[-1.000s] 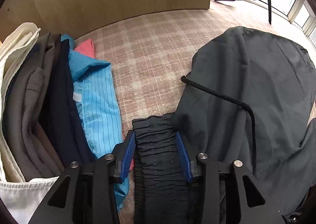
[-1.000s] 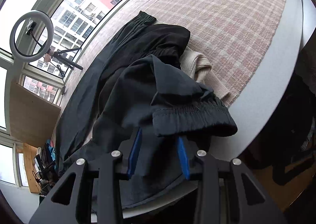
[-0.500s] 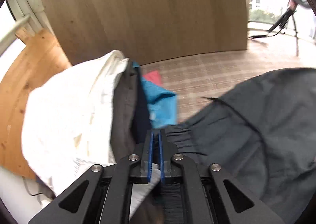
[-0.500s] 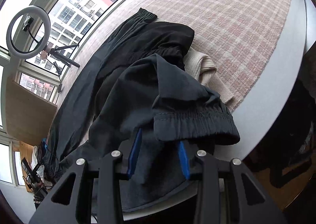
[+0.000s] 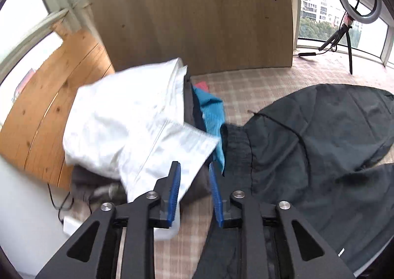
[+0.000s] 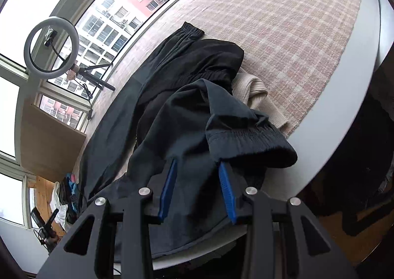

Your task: Fold clothes

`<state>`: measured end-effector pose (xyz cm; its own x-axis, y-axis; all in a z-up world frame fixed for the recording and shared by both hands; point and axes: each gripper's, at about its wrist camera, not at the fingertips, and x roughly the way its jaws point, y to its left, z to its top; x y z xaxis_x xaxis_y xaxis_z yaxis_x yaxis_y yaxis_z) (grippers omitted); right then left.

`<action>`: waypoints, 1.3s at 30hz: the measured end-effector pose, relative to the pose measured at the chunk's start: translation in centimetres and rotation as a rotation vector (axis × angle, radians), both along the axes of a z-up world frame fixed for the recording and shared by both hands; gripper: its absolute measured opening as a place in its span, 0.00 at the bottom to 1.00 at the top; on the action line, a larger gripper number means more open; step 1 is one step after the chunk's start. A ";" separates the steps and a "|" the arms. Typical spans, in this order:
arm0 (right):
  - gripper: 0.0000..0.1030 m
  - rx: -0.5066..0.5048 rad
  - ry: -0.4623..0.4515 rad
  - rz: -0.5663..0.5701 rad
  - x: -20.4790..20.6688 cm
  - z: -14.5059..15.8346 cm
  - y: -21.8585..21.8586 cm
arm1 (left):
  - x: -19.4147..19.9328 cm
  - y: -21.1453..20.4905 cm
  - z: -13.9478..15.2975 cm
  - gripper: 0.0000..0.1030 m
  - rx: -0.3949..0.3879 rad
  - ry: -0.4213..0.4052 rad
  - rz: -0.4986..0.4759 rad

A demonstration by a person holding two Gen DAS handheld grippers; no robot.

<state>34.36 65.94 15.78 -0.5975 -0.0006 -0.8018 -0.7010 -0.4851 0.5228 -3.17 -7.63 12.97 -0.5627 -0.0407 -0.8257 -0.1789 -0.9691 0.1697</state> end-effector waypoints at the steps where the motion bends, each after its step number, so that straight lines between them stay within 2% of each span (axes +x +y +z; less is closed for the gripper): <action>1: 0.35 -0.007 0.007 -0.012 0.4 -0.1 0.0 | 1.7 -1.2 -0.7 0.32 0.018 -0.035 0.031; 4: 0.36 -0.033 0.013 -0.060 1.6 -0.8 0.1 | 6.3 -4.7 -3.1 0.39 0.089 -0.147 0.127; 8: 0.36 -0.094 0.015 -0.081 1.8 -2.1 -0.2 | 10.9 -8.1 -7.6 0.39 0.279 -0.295 0.286; 11: 0.36 -0.094 0.006 -0.056 0.8 -2.3 -0.9 | 12.1 -8.8 -10.0 0.39 0.397 -0.364 0.338; 16: 0.36 -0.079 0.021 -0.002 -0.3 -1.7 -2.1 | 12.0 -8.3 -11.0 0.42 0.490 -0.392 0.360; 20: 0.37 -0.063 0.011 0.006 0.1 -1.7 -2.7 | 11.2 -7.6 -12.1 0.42 0.496 -0.411 0.388; 23: 0.37 -0.057 0.004 -0.007 1.3 -1.9 -2.9 | 10.9 -6.8 -12.2 0.38 0.484 -0.411 0.403; 25: 0.37 -0.059 -0.003 -0.035 2.4 -2.1 -2.7 | 10.9 -6.4 -12.0 0.28 0.470 -0.402 0.415; 31: 0.40 -0.093 0.032 -0.150 6.3 -2.8 -1.2 | 11.3 -5.7 -11.1 0.19 0.454 -0.385 0.423; 33: 0.46 -0.106 0.061 -0.190 7.3 -3.1 -0.5 | 11.3 -5.4 -10.8 0.18 0.450 -0.382 0.420; 39: 0.46 -0.140 0.101 -0.223 6.5 -5.7 3.0 | 10.9 -4.0 -9.8 0.18 0.400 -0.378 0.401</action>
